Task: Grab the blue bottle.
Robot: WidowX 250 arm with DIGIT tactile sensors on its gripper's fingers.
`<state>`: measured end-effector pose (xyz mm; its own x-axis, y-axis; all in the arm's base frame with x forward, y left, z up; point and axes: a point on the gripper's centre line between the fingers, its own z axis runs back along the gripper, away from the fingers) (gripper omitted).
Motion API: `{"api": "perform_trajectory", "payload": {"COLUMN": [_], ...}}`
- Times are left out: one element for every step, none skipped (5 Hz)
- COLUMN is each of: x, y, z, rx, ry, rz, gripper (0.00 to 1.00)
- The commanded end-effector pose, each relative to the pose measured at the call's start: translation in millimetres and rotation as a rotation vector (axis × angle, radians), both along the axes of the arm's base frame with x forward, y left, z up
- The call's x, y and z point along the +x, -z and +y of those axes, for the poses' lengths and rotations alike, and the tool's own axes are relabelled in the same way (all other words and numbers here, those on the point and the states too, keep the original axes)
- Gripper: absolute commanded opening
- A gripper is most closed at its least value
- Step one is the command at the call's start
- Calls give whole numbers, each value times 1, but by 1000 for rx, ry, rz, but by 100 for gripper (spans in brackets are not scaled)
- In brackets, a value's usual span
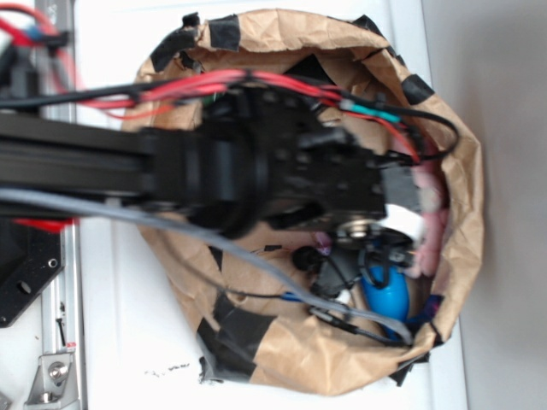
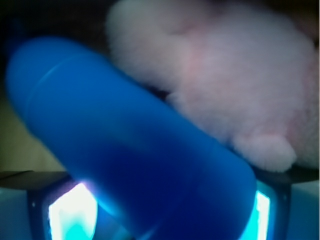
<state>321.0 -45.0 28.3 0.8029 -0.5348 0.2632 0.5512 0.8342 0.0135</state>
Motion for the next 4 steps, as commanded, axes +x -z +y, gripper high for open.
{"api": "perform_trajectory", "payload": {"x": [-5,-27,-51,-61], "y": [-13,-50,-99,-138], "z": [-14,-1,10,24], "rx": [79,165,138,50], "ry": [9,-92,-232,-289], "rz": [-49,-5,-5,-37], "gripper": [0,0,0,0]}}
